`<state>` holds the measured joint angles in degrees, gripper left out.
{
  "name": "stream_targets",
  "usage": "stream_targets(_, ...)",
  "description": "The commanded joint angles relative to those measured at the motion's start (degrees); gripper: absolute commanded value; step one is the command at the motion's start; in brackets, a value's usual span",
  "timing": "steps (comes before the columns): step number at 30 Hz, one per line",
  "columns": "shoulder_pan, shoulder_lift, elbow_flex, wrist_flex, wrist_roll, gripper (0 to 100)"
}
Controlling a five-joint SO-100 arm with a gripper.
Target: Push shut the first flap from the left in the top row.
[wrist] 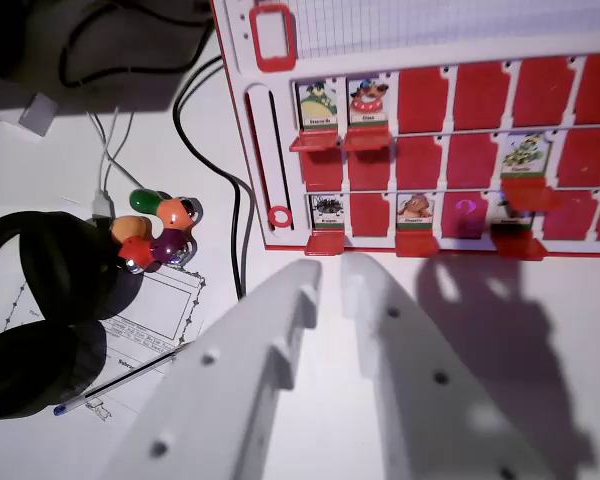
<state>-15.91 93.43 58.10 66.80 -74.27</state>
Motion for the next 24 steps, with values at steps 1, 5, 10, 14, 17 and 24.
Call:
stream_targets(1, -0.7, -1.8, -6.8, 0.2, 1.1, 2)
stream_targets(5, -1.2, -6.8, -9.7, 0.2, 2.9, 2)
stream_targets(10, -2.6, -13.7, -15.5, 0.2, 4.5, 2)
stream_targets(14, -3.9, -19.1, -20.0, 0.1, 5.6, 2)
stream_targets(17, -4.5, -22.9, -23.0, 0.0, 6.5, 2)
stream_targets(24, -5.4, -31.1, -28.3, -0.6, 7.9, 2)
